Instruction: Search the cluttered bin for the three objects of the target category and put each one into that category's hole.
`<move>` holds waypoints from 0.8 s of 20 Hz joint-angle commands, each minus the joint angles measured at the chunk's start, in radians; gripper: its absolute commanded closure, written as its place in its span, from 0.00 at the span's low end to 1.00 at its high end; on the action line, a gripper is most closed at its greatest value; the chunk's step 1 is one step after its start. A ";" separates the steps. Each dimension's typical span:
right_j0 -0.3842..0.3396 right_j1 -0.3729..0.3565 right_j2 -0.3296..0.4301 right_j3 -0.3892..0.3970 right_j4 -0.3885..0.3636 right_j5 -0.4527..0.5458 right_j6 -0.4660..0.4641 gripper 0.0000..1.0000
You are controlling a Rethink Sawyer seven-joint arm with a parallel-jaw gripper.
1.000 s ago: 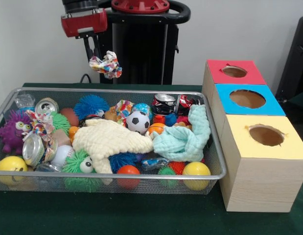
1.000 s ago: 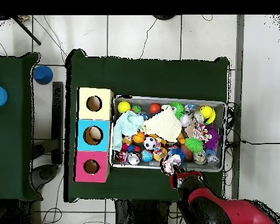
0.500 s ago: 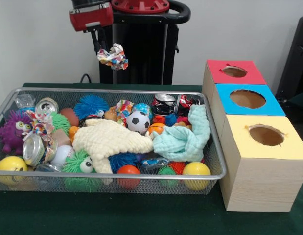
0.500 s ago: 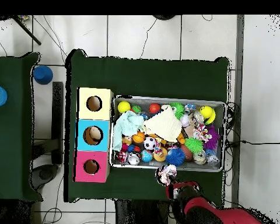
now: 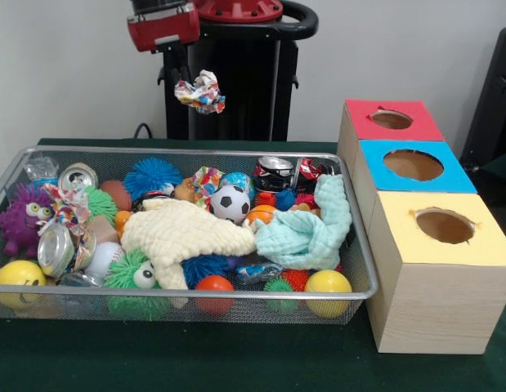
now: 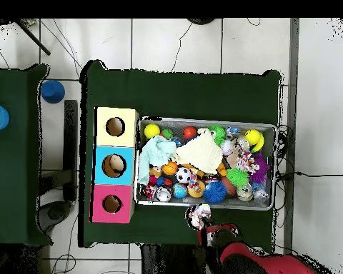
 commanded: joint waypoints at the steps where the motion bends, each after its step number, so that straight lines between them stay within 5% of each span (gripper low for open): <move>1: 0.040 -0.007 -0.015 -0.047 -0.014 0.076 0.043 1.00; 16: 0.097 -0.028 0.025 -0.138 0.103 0.194 0.012 1.00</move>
